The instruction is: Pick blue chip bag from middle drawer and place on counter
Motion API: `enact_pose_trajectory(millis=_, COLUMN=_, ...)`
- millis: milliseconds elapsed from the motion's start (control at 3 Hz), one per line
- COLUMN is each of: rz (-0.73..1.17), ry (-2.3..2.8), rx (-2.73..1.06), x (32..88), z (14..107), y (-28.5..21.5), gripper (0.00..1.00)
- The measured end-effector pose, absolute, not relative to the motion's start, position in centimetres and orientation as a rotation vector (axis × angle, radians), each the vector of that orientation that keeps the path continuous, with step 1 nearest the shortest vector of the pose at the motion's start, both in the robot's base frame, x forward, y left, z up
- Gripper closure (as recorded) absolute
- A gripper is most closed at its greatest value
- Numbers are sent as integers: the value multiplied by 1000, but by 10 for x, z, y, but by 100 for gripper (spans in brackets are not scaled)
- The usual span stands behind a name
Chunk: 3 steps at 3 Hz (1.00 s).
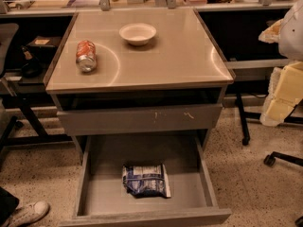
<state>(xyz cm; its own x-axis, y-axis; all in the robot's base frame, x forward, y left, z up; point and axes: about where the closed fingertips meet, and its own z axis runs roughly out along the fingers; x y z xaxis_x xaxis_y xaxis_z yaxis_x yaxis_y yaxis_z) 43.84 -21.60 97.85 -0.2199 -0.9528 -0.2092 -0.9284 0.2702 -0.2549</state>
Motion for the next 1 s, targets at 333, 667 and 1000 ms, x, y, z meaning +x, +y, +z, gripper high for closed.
enact_pose_trajectory(millis=333, rz=-110, ry=2223, rx=-1708, x=437, z=975, y=-214, gripper=0)
enact_pose_trajectory(millis=667, rz=-83, ry=2257, rx=-1689, x=436, z=948, y=-202, gripper=0)
enact_pose_trajectory(millis=1000, rz=-43, ry=2282, rx=-1700, x=434, z=910, y=-187, gripper=0)
